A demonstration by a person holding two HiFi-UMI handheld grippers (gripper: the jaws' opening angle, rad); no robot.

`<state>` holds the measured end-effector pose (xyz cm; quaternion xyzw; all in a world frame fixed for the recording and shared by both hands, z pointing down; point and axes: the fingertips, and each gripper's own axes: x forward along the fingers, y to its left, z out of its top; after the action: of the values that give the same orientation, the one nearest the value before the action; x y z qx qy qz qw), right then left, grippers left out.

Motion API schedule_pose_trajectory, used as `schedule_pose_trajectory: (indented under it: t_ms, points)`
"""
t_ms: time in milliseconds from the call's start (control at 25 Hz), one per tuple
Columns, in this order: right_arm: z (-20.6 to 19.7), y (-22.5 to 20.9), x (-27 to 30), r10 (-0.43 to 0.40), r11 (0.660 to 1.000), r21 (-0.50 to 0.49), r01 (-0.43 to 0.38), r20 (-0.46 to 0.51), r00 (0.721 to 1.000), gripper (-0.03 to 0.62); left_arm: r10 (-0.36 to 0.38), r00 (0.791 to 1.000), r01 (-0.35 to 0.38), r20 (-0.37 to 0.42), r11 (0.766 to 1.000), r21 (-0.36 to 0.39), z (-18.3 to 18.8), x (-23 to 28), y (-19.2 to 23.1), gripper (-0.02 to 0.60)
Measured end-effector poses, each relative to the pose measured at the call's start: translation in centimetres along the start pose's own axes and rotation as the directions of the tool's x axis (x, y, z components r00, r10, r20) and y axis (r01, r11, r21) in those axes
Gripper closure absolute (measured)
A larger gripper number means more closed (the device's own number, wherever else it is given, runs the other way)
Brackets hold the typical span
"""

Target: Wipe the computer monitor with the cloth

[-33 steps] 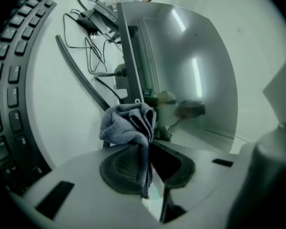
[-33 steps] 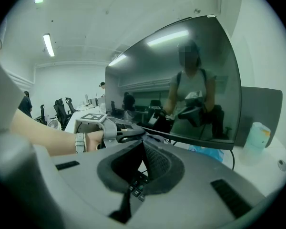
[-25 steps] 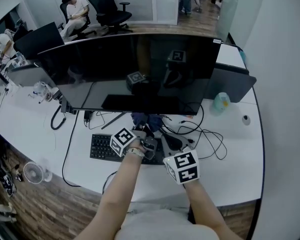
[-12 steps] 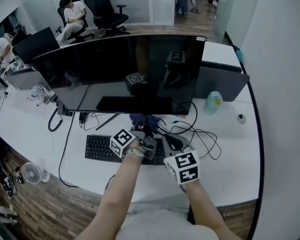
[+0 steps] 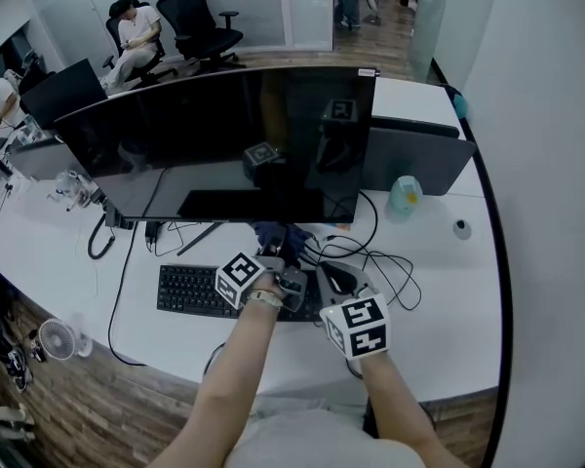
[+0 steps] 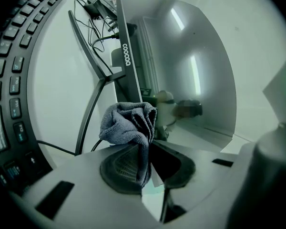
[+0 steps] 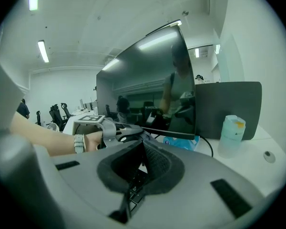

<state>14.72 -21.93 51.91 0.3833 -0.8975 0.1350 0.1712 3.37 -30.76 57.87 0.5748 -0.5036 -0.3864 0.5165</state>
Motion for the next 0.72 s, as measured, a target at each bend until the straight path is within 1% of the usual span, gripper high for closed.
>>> schedule_pose_trajectory:
  t_ms: [120, 360, 720]
  points:
    - [-0.2, -0.6, -0.3, -0.008, 1.0, 0.008, 0.008, -0.001, 1.0, 0.586, -0.006, 1.0, 0.006, -0.002, 1.0, -0.007, -0.6, 0.3, -0.2, 0.522]
    - [-0.5, -1.5, -0.7, -0.018, 1.0, 0.024, 0.018, 0.002, 1.0, 0.586, -0.015, 0.999, 0.015, -0.042, 1.0, -0.015, -2.6, 1.0, -0.6, 0.522]
    - [-0.7, -3.5, -1.8, -0.047, 0.998, 0.045, 0.047, 0.011, 0.999, 0.586, -0.028, 0.994, 0.028, -0.104, 1.0, 0.005, -5.9, 2.3, -1.3, 0.522]
